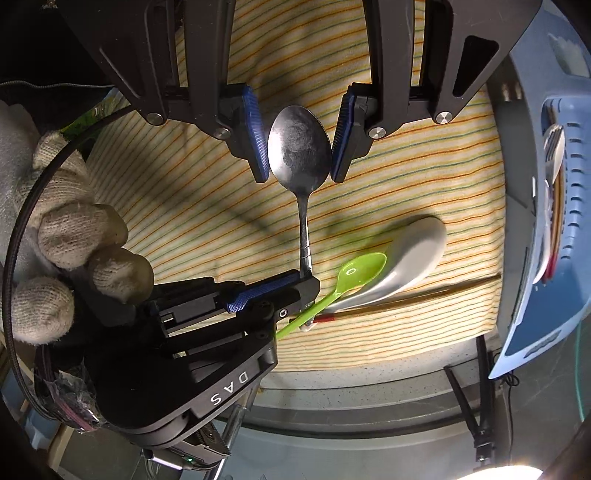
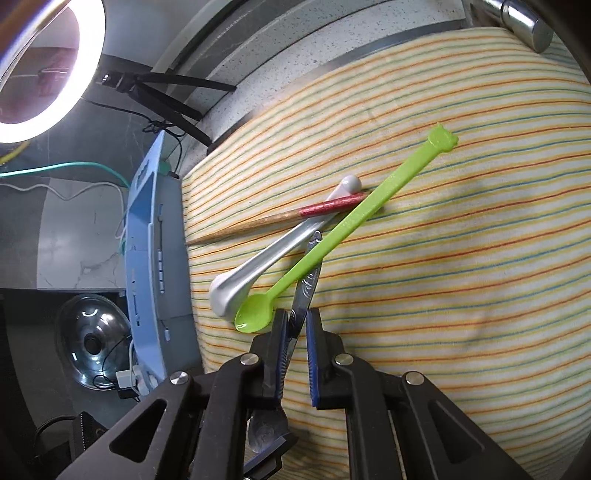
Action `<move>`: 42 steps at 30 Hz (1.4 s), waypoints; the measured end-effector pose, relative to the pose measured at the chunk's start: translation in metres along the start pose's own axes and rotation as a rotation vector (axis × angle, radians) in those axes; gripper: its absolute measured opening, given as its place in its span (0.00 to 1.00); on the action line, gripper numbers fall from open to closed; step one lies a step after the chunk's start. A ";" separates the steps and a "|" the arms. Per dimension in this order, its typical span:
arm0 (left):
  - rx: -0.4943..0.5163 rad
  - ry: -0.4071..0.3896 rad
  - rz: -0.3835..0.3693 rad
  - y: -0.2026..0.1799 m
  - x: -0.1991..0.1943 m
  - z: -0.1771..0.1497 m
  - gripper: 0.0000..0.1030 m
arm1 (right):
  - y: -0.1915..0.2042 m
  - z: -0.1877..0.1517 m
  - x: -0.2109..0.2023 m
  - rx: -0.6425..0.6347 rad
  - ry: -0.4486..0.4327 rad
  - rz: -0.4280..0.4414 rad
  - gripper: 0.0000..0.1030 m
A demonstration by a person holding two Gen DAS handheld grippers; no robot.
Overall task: Organize utensils
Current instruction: 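Carry the metal spoon and engraved utensil into the blue basket and release both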
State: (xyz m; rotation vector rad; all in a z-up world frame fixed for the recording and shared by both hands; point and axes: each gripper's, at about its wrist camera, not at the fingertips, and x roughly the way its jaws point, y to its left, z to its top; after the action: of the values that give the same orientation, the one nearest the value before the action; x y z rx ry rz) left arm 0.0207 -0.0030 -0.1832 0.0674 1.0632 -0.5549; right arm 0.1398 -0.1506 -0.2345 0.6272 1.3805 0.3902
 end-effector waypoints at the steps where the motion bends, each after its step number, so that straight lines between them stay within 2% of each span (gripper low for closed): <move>1: -0.002 -0.006 0.000 0.001 -0.002 -0.001 0.32 | 0.003 -0.001 -0.003 -0.006 -0.003 0.003 0.08; 5: -0.009 -0.011 -0.016 0.002 -0.006 -0.004 0.32 | 0.007 -0.003 -0.004 -0.018 0.007 -0.003 0.08; 8: -0.033 0.023 -0.060 0.002 0.001 -0.010 0.32 | -0.006 -0.003 0.005 0.020 0.054 -0.032 0.08; 11: -0.028 0.035 -0.073 -0.004 0.008 -0.012 0.32 | -0.017 -0.006 0.009 0.041 0.082 -0.057 0.08; 17: -0.025 0.016 -0.107 -0.012 0.006 -0.011 0.32 | -0.017 -0.011 -0.010 0.016 0.050 -0.078 0.08; 21: -0.004 -0.001 -0.089 -0.017 0.002 -0.009 0.32 | -0.015 -0.011 -0.019 -0.005 0.036 -0.071 0.08; 25: -0.022 -0.036 -0.064 -0.010 -0.009 -0.003 0.32 | 0.009 -0.009 -0.026 -0.061 0.005 -0.040 0.08; 30: -0.087 -0.086 -0.026 0.017 -0.028 -0.001 0.32 | 0.050 -0.002 -0.022 -0.133 -0.006 0.001 0.06; 42: -0.193 -0.164 0.126 0.079 -0.061 -0.008 0.32 | 0.155 0.006 0.020 -0.322 0.030 0.076 0.05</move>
State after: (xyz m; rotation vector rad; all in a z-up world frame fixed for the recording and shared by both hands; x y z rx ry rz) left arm 0.0284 0.0917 -0.1520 -0.0791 0.9410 -0.3366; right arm 0.1644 -0.0194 -0.1540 0.4098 1.2889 0.6693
